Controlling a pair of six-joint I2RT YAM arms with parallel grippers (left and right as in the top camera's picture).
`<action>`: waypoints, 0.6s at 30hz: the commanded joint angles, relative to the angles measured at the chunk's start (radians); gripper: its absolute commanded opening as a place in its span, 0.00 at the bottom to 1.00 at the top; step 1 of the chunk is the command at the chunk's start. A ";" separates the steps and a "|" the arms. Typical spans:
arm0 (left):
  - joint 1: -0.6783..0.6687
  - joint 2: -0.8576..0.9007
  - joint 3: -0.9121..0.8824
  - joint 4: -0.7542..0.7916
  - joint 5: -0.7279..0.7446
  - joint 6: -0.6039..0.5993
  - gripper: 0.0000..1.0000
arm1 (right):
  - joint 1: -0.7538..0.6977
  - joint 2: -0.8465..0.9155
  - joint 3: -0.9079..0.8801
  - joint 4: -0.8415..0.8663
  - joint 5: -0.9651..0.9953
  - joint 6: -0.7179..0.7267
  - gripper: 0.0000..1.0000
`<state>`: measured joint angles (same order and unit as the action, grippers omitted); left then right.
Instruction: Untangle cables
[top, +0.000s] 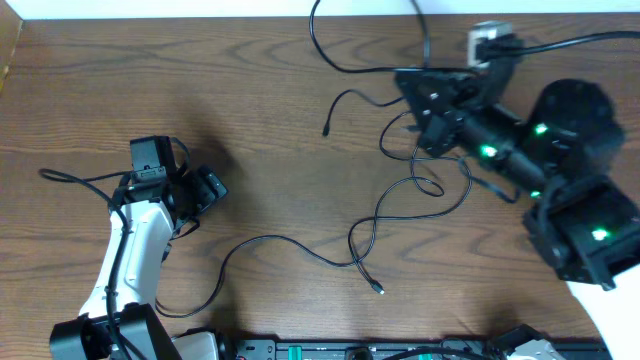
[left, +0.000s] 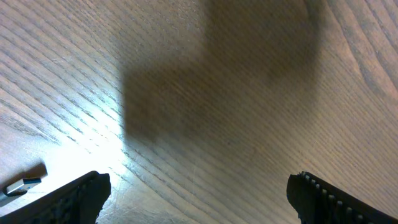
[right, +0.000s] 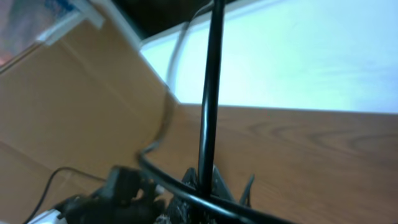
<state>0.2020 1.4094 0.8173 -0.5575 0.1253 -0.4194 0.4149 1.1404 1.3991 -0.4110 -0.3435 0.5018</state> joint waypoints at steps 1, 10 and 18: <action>0.005 0.007 0.005 -0.003 -0.003 -0.005 0.96 | -0.091 -0.010 0.052 -0.071 -0.006 -0.043 0.01; 0.005 0.007 0.005 -0.003 -0.003 -0.005 0.96 | -0.370 0.043 0.054 -0.306 -0.007 -0.066 0.01; 0.005 0.007 0.005 -0.003 -0.003 -0.005 0.96 | -0.586 0.143 0.054 -0.341 -0.007 -0.066 0.01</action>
<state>0.2020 1.4094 0.8173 -0.5575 0.1253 -0.4194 -0.1032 1.2636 1.4391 -0.7532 -0.3447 0.4541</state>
